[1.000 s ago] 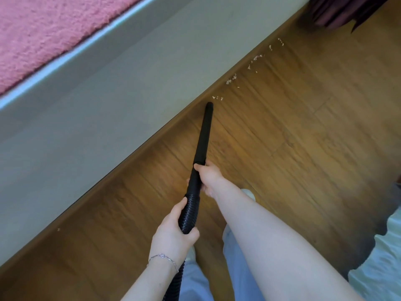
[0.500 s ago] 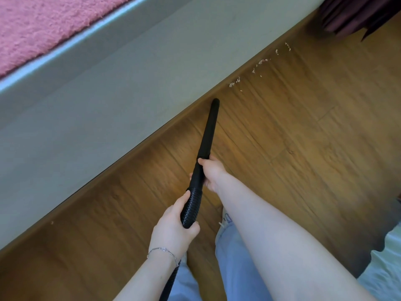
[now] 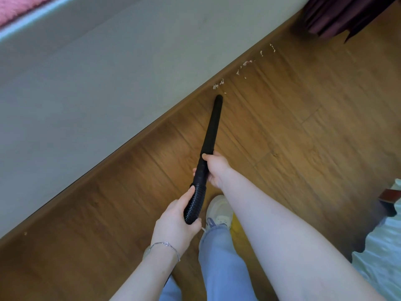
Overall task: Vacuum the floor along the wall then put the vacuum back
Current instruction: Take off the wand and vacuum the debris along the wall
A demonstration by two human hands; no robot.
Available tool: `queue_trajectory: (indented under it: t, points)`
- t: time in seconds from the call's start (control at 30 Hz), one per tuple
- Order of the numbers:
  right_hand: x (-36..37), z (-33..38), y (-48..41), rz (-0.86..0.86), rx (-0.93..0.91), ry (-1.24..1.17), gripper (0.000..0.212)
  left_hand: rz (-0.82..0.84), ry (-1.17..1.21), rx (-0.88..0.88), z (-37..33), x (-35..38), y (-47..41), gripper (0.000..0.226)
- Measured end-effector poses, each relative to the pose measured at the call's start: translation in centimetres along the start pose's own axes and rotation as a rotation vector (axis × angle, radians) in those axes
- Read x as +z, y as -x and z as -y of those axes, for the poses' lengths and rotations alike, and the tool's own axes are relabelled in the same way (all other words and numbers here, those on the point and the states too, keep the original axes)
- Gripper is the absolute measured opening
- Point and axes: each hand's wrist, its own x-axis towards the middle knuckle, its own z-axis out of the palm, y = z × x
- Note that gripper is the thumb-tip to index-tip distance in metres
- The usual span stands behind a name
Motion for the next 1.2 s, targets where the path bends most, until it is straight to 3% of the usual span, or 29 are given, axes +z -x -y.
queue_trajectory:
  t: [0.57,1.2]
  points:
    - [-0.3,2.8,-1.9,0.012,0.009,0.130,0.037,-0.033,-0.018,-0.046,-2.5,1.4,-2.1,0.075]
    - [-6.8,8.8,-4.3,-0.048,0.019,-0.018,0.046,0.042,-0.042,0.025,-8.6,4.0,-7.0,0.073]
